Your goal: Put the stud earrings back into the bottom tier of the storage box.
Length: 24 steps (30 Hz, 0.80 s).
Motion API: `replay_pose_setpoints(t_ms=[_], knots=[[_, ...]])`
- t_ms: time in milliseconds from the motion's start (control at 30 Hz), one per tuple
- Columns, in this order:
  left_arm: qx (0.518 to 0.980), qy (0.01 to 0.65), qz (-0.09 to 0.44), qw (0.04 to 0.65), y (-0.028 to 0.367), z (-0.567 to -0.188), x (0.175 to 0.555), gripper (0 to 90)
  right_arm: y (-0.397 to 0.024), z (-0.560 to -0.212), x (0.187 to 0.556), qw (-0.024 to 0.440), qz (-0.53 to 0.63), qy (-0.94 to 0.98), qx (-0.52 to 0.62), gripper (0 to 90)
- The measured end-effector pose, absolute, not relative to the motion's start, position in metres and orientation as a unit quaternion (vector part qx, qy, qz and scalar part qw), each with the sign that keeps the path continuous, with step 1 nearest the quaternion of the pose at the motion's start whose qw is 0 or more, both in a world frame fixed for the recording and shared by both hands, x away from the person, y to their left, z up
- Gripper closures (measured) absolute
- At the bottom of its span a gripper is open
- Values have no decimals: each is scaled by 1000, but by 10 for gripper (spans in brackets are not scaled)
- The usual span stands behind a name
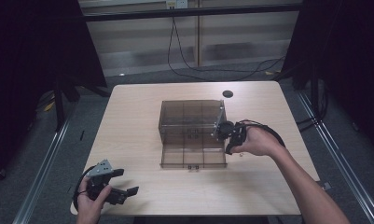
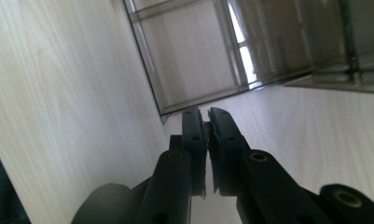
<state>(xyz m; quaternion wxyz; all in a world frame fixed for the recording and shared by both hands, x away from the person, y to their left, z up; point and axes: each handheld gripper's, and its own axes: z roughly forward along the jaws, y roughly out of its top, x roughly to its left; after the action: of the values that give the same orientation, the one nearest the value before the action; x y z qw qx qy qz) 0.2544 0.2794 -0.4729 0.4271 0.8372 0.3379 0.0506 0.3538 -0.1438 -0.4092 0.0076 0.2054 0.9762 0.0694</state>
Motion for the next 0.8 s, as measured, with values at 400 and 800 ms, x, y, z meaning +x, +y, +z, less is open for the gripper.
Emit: replay_pose_setpoints(t_ms=[400,800], knots=[[836,339,50,428,280,-473,254,32,-117,-406,363,4,68,982,177,850],[836,339,50,429,280,-473,254,32,-87,-409,371,-6,66,987,149,849]])
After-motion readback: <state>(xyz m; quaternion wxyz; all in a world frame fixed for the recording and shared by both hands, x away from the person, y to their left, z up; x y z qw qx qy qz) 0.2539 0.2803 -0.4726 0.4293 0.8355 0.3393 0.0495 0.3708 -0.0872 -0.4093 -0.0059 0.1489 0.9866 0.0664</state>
